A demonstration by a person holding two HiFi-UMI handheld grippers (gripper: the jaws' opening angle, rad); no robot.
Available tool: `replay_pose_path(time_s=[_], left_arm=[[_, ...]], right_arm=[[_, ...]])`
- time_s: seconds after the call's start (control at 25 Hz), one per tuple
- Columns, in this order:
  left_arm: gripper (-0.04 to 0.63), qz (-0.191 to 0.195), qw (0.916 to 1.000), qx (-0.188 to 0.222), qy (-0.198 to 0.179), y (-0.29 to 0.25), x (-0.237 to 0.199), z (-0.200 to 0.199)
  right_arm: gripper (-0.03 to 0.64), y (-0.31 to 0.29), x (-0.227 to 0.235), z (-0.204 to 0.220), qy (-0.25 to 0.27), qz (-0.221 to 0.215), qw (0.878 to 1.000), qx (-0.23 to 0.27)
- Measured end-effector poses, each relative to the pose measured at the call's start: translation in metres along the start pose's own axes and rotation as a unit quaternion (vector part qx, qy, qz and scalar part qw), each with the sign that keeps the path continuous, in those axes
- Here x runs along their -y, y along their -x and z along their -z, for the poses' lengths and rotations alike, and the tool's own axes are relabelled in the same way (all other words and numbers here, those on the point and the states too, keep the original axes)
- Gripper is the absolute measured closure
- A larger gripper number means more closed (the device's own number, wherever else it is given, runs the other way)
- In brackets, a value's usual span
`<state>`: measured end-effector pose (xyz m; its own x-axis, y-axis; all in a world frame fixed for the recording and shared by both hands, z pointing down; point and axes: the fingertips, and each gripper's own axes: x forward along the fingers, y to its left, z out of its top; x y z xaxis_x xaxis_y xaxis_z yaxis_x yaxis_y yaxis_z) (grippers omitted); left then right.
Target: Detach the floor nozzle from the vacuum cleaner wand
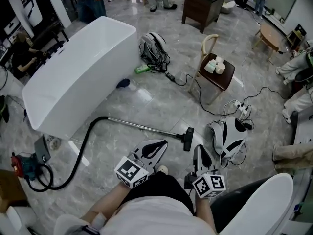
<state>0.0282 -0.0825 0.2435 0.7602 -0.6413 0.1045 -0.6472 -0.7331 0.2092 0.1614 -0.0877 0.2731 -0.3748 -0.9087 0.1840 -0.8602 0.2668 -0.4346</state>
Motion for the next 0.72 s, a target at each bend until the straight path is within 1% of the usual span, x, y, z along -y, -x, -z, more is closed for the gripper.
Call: replay_pose_path(time_s=[0.12, 0.24, 0.36, 0.52, 0.64, 0.72], left_arm=[[0.581, 0.015, 0.9998, -0.011, -0.007, -0.008, -0.009, -0.001], [0.581, 0.044, 0.9983, -0.026, -0.028, -0.021, -0.018, -0.005], [0.581, 0.077, 0.995, -0.035, -0.053, -0.034, -0.027, -0.019], [0.581, 0.116, 0.9896, -0.042, -0.075, -0.05, -0.04, -0.031], [0.581, 0.136, 0.9857, -0.049, -0.087, -0.064, -0.057, -0.032], [0.581, 0.146, 0.9834, -0.054, -0.093, -0.073, -0.069, -0.032]], right_arm=[[0.595, -0.008, 0.003, -0.005, 0.004, 0.007, 1.0, 0.006], [0.595, -0.018, 0.005, -0.017, 0.017, 0.011, 1.0, 0.013], [0.595, -0.029, 0.005, -0.029, 0.026, 0.013, 0.999, 0.017], [0.594, -0.044, 0.003, -0.038, 0.025, 0.015, 1.0, 0.011], [0.594, -0.06, 0.006, -0.038, 0.013, 0.019, 1.0, 0.006], [0.594, -0.07, 0.007, -0.038, 0.02, 0.016, 1.0, 0.0]])
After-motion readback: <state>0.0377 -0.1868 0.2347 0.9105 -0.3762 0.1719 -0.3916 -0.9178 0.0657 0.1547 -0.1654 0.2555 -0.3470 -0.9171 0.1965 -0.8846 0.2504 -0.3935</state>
